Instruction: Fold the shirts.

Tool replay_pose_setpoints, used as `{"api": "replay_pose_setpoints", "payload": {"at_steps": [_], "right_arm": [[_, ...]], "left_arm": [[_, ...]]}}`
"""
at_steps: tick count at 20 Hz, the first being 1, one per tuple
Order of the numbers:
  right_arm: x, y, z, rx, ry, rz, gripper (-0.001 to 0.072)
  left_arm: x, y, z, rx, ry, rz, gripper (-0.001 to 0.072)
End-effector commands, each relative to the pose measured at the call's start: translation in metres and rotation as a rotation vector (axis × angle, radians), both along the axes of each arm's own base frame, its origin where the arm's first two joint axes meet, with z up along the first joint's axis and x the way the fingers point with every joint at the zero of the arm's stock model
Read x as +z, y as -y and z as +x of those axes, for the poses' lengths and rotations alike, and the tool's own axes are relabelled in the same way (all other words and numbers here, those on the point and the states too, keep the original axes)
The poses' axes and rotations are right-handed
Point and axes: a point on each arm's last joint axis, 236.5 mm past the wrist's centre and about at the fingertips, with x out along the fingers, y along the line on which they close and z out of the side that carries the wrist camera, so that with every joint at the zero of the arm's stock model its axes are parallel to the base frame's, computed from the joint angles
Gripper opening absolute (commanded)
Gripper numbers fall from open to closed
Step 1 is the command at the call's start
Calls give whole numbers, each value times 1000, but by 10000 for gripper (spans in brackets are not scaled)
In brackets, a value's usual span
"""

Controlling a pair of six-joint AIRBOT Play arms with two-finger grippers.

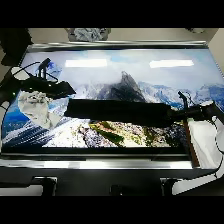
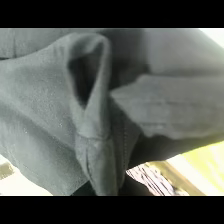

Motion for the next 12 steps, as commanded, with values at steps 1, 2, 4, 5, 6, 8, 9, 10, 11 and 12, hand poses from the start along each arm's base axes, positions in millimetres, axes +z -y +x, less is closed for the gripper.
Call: {"api": "replay_pose_setpoints", "payload": {"at_steps": [1,2,4,5,6,8,9,10,11,12], "right_arm": [[27,-9,17,-42,75,60,40],[40,-10,21,-48,105,62,38],[67,-15,23,-31,163,41,38],[83,-23,21,-3,190,37,38],[99,-34,18,26,210,36,38],[129,-56,10,77,253,32,38],[147,-65,4,98,275,30,38],[163,-71,-3,110,298,27,38],[182,-74,-10,113,319,25,38],[199,-75,-19,110,342,7,38]], "left_arm": [[-2,14,-4,-31,-8,-4,545],[-7,23,-6,-50,-17,-4,237],[-22,53,-13,-122,-31,2,27],[-33,74,-17,-163,-38,4,27],[-43,102,-23,-194,-48,-22,27],[-55,171,-37,-225,-77,-153,26],[-59,201,-42,-230,-83,-206,26],[-65,226,-45,-229,-78,-236,26],[-73,247,-47,-224,-68,-252,26],[-80,263,-50,-216,-67,-268,27]]}}
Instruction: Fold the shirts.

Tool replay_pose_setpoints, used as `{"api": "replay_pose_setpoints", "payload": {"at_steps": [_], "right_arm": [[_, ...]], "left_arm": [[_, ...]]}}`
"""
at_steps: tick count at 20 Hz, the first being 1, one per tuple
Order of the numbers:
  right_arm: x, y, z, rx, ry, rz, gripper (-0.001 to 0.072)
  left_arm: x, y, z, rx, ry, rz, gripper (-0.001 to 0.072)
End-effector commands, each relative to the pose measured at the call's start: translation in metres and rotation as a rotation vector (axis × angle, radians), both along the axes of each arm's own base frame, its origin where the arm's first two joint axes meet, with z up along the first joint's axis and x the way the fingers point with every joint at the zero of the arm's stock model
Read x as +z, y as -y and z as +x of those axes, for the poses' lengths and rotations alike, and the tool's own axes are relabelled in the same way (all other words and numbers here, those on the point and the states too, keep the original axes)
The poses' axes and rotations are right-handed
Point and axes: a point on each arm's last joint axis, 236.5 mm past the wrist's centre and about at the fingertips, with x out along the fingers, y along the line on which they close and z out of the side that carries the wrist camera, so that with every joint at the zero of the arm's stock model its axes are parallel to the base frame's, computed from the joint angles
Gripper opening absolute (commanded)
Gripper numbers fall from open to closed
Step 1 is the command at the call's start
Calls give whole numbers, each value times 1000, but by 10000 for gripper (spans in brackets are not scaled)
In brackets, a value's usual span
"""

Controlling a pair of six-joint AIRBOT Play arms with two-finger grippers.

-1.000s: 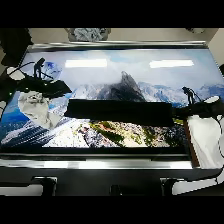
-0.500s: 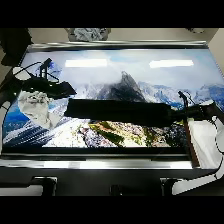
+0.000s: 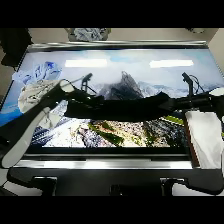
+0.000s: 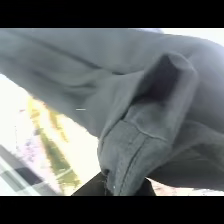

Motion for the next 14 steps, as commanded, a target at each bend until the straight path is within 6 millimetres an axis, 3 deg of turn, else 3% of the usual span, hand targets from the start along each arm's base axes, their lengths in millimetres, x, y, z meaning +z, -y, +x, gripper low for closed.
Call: {"api": "replay_pose_setpoints", "payload": {"at_steps": [1,6,10,12,14], "right_arm": [[59,-15,-30,18,66,-28,38],[113,-27,-69,5,140,-56,38],[122,-31,-85,16,130,-62,38],[120,-27,-79,-7,137,-76,38],[120,-25,-71,-21,153,-72,38]], "left_arm": [[-21,76,-11,42,-22,-117,26],[-34,149,-40,130,-204,-312,26],[-28,207,-83,110,-269,-433,26],[-26,212,-91,64,-222,-425,24],[-20,190,-75,26,-115,-357,22]]}}
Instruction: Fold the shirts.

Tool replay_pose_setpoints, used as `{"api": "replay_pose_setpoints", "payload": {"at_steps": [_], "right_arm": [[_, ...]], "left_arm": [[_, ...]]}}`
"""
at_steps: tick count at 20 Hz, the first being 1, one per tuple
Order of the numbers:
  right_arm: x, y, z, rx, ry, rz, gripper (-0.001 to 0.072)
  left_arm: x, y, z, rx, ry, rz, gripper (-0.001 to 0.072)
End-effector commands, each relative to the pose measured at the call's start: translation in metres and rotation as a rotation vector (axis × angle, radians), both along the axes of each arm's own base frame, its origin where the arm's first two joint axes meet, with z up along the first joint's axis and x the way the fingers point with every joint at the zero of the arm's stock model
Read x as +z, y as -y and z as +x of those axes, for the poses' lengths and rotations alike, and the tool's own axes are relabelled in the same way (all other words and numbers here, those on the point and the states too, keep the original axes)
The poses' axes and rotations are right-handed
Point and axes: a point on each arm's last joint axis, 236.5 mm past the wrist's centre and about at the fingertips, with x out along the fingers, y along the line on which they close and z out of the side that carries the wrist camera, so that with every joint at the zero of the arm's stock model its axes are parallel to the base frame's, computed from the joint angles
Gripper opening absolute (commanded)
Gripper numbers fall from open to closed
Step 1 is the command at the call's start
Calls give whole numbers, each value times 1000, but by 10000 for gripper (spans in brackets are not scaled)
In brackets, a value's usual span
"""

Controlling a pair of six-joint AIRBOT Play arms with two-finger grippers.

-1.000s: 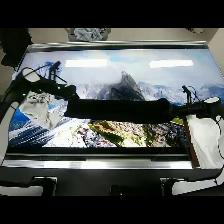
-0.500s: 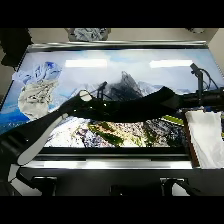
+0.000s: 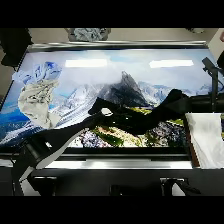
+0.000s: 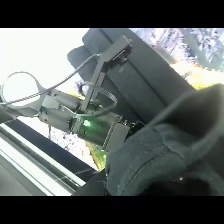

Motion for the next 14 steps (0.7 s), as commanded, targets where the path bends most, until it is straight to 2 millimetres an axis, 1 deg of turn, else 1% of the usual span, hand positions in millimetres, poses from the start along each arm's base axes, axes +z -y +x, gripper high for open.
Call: {"api": "replay_pose_setpoints", "payload": {"at_steps": [1,2,3,4,5,6,7,8,9,10,11,12,13,14], "right_arm": [[0,0,6,-7,16,0,38],[-2,-4,8,10,23,-4,38],[-4,-12,12,26,25,-1,38],[-8,-24,18,45,31,6,38],[-11,-39,26,68,41,22,38],[-14,-58,35,95,58,45,38],[-18,-78,45,111,67,78,38],[-24,-103,56,130,71,121,38],[-35,-129,66,146,60,167,38],[-48,-153,73,156,36,212,38],[-66,-179,78,167,-2,254,39],[-86,-202,79,175,-55,291,39],[-108,-224,80,176,-111,323,40],[-128,-242,80,177,-162,349,45]], "left_arm": [[12,-26,19,-22,149,90,22],[20,-57,39,-10,220,185,21],[29,-94,62,21,285,293,21],[41,-143,87,72,344,420,22],[56,-195,108,128,395,542,22],[74,-243,123,177,439,641,23],[93,-287,133,220,476,717,23],[115,-329,138,273,497,775,23],[134,-363,139,325,507,810,24],[154,-392,135,369,515,829,24],[173,-413,129,404,526,837,24],[194,-429,122,447,544,836,24],[215,-438,115,483,575,828,24],[233,-442,108,506,609,819,24]]}}
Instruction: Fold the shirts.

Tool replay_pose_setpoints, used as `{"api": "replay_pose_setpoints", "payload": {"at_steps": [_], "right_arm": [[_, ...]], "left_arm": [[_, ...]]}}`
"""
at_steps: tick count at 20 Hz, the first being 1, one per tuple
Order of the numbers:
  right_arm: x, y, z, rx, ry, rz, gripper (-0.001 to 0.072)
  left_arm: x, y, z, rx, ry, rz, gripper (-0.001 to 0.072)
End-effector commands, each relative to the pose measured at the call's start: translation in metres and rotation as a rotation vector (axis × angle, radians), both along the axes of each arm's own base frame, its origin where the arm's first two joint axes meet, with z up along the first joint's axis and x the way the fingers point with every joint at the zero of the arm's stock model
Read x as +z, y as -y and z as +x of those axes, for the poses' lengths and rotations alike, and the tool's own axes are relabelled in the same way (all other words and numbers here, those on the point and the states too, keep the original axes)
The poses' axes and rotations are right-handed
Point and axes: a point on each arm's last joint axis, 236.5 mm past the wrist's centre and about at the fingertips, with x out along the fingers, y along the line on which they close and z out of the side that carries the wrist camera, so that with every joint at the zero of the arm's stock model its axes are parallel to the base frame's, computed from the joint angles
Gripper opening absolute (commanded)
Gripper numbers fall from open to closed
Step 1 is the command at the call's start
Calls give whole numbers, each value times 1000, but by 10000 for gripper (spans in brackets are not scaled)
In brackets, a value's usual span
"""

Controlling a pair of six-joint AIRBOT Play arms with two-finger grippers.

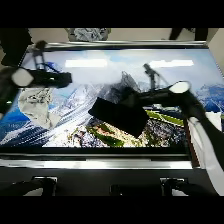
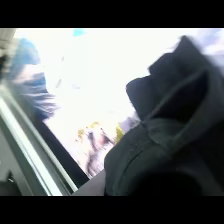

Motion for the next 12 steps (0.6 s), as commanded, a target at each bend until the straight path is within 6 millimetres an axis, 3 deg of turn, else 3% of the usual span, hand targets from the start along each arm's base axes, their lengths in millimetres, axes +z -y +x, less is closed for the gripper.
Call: {"api": "replay_pose_setpoints", "payload": {"at_steps": [1,2,3,5,7,8,10,12], "right_arm": [[-63,-78,7,-13,-169,123,236],[-73,-90,9,-27,-207,168,633],[-76,-95,12,-17,-186,206,694],[-78,-82,16,-10,-172,193,689],[-76,-45,22,2,-130,125,687],[-73,-20,27,-11,-117,78,687],[-71,49,33,-66,-97,-72,687],[-79,127,21,-113,-129,-277,686]], "left_arm": [[61,-56,-27,99,113,56,25],[71,-55,-32,95,135,52,25],[79,-53,-37,88,152,50,24],[82,-51,-41,66,163,66,25],[79,-51,-42,50,156,85,25],[75,-51,-42,48,150,88,25],[67,-53,-43,50,132,96,25],[57,-55,-44,51,112,105,25]]}}
